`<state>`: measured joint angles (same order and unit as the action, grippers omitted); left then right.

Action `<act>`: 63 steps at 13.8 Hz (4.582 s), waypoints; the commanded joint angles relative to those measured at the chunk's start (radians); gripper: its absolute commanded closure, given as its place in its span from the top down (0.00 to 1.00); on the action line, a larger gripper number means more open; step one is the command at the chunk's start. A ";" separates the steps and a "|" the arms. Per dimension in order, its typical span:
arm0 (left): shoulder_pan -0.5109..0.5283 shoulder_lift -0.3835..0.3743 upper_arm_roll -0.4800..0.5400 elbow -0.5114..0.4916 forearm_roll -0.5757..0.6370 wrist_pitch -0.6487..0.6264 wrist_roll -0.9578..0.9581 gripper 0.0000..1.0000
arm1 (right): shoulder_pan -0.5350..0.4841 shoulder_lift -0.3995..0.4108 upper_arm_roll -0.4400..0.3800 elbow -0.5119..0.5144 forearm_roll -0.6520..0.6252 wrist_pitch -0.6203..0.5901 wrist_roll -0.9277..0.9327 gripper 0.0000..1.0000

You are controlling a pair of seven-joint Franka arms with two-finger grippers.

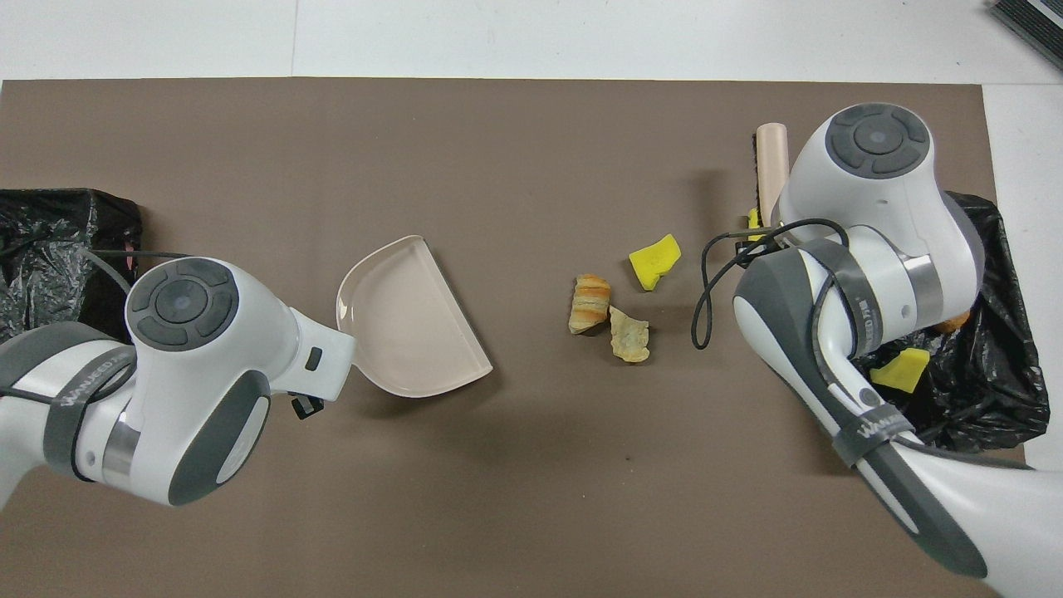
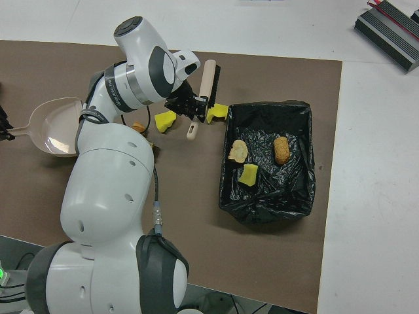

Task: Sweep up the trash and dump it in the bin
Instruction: 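Drag the dustpan with the left gripper while the right gripper positions the brush, then sweep the bread and sponges into the dustpan with the right gripper, then push the last pieces into the dustpan with the right gripper's brush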

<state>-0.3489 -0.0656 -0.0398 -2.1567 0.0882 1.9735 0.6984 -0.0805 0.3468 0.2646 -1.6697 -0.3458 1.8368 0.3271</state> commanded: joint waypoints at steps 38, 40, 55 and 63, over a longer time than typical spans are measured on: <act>-0.139 0.003 0.009 -0.097 -0.071 0.108 -0.071 0.00 | 0.340 -0.009 0.107 -0.208 0.390 0.185 0.043 0.00; -0.139 0.003 0.009 -0.097 -0.073 0.110 -0.074 0.00 | 0.401 -0.009 0.107 -0.173 0.406 0.162 0.090 0.00; -0.194 -0.008 0.005 -0.097 -0.070 0.090 -0.086 0.00 | 0.159 -0.187 0.102 -0.300 0.370 -0.008 0.018 0.00; -0.186 -0.008 0.005 -0.097 -0.071 0.087 -0.092 0.00 | 0.363 -0.187 0.105 -0.351 0.488 0.036 0.037 0.00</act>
<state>-0.5243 -0.0473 -0.0461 -2.2258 0.0211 2.0560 0.6163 0.2547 0.1919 0.3680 -1.9993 0.0973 1.8525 0.3713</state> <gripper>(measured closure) 0.683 0.736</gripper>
